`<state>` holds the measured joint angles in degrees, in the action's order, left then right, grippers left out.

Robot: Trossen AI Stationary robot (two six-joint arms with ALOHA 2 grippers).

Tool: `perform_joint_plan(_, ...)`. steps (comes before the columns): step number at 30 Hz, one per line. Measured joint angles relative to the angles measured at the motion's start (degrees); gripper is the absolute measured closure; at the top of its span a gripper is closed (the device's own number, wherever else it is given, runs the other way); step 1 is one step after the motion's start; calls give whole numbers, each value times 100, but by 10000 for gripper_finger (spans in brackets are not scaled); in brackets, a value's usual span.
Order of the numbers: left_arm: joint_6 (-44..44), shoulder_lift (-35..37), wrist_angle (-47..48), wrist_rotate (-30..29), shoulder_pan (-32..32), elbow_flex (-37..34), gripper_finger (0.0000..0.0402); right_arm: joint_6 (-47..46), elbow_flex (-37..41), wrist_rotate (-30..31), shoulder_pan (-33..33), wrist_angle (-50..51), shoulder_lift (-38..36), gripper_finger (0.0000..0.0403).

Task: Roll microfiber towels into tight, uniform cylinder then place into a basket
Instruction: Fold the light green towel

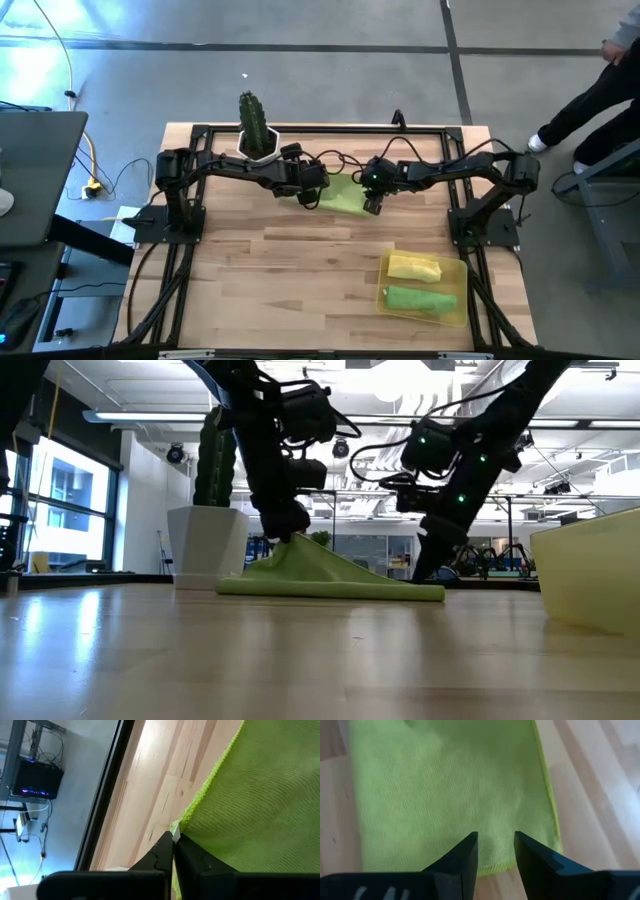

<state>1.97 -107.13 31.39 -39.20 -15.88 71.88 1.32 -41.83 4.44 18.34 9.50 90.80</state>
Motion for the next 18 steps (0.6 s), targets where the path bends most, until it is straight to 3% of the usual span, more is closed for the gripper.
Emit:
perform_joint_plan(4,-305,0,46,-55,0,0,374,-133,138,1,-39,-54,0,287)
perform_joint_plan(10,-834,0,468,-170,-11,0,301,-106,158,12,-47,-117,26,287)
perform_joint_plan(14,-1477,0,900,-377,47,0,265,-89,158,292,-47,-123,44,287)
perform_joint_plan(16,-1754,11,1048,38,86,0,257,-22,158,425,-45,-126,44,287)
perform_joint_plan(18,-1946,20,1074,835,105,0,256,68,158,497,-36,-132,44,287)
